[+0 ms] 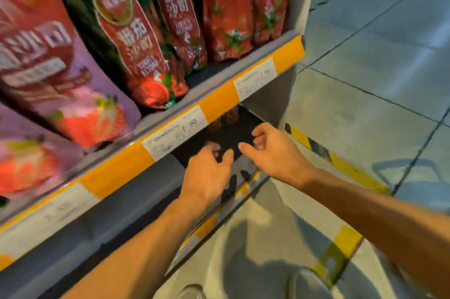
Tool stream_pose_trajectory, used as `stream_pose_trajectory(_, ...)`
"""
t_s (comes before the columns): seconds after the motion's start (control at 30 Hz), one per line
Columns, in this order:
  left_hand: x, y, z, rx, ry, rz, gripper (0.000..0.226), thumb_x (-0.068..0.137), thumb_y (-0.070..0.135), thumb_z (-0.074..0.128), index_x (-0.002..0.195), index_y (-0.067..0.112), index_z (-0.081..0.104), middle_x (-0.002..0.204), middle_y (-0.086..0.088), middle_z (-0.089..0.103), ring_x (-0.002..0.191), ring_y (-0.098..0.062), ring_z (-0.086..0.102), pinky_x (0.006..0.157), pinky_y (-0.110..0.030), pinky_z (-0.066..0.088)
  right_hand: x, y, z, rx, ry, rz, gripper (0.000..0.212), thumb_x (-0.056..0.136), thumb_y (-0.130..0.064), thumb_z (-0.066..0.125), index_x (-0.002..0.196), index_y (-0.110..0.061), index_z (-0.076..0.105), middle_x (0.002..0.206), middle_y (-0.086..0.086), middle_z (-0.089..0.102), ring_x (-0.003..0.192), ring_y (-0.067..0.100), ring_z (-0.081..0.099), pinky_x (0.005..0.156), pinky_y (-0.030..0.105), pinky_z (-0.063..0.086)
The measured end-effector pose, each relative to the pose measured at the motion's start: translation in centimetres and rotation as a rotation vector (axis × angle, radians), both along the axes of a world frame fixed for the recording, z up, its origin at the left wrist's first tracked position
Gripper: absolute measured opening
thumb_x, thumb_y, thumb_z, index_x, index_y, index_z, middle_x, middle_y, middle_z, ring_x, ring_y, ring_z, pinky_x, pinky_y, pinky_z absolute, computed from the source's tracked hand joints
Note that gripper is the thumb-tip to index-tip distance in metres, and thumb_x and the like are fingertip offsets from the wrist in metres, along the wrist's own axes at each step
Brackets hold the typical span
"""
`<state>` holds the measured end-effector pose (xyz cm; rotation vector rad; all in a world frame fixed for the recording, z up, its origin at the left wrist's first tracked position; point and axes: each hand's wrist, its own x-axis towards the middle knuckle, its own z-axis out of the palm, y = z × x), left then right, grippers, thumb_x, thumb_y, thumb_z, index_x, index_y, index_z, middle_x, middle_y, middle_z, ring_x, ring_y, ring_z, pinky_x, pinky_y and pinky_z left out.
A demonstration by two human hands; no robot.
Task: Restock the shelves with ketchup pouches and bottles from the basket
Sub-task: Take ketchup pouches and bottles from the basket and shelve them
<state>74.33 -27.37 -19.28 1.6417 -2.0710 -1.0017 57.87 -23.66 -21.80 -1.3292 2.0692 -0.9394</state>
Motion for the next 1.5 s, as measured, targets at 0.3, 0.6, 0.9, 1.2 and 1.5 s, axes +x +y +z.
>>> stream_pose_trajectory(0.3,14.3,15.4,21.1,-0.171,0.03,0.101,0.03,0.094,0.052,0.057,0.112,0.029,0.062,0.112,0.008,0.068,0.102,-0.013,0.063,0.089,-0.035,0.051,12.3,14.0,19.8,-0.071,-0.028,0.256,0.026,0.084,-0.057,0.07,0.096,-0.038,0.056,0.092,-0.018,0.063,0.084,-0.002,0.061,0.075,0.022,0.052)
stream_pose_trajectory(0.6,37.9,31.5,34.4,-0.411,0.044,0.594,0.025,0.091,0.052,0.061,0.109,0.034,0.062,0.11,0.012,0.068,0.101,-0.007,0.063,0.086,-0.032,0.05,35.1,24.3,33.4,-0.154,-0.134,0.739,0.026,0.088,-0.056,0.066,0.103,-0.036,0.059,0.099,-0.02,0.064,0.093,-0.006,0.061,0.085,0.027,0.054)
stream_pose_trajectory(0.9,57.2,51.1,32.7,-0.354,0.002,1.219,0.028,0.092,0.042,0.065,0.114,0.025,0.066,0.11,0.005,0.07,0.103,-0.014,0.064,0.092,-0.039,0.052,57.5,31.0,34.7,-0.157,-0.118,1.203,0.023,0.087,-0.047,0.071,0.102,-0.03,0.065,0.089,-0.019,0.067,0.084,-0.012,0.06,0.066,0.007,0.044)
stream_pose_trajectory(1.2,61.7,66.2,26.6,-0.194,-0.036,1.684,0.02,0.09,0.039,0.066,0.105,0.025,0.065,0.1,0.004,0.07,0.096,-0.018,0.066,0.088,-0.038,0.052,70.8,39.3,29.0,-0.069,-0.044,1.552,0.019,0.085,-0.054,0.07,0.089,-0.04,0.058,0.086,-0.021,0.066,0.079,-0.016,0.06,0.062,0.011,0.042)
stream_pose_trajectory(1.5,63.2,71.4,19.8,0.147,0.009,1.954,0.042,0.09,0.048,0.06,0.117,0.016,0.057,0.108,-0.001,0.065,0.093,-0.02,0.06,0.078,-0.034,0.047,77.9,45.1,23.7,0.078,0.192,1.81,0.036,0.086,-0.05,0.07,0.106,-0.025,0.054,0.091,-0.009,0.062,0.084,0.013,0.062,0.069,0.033,0.048)
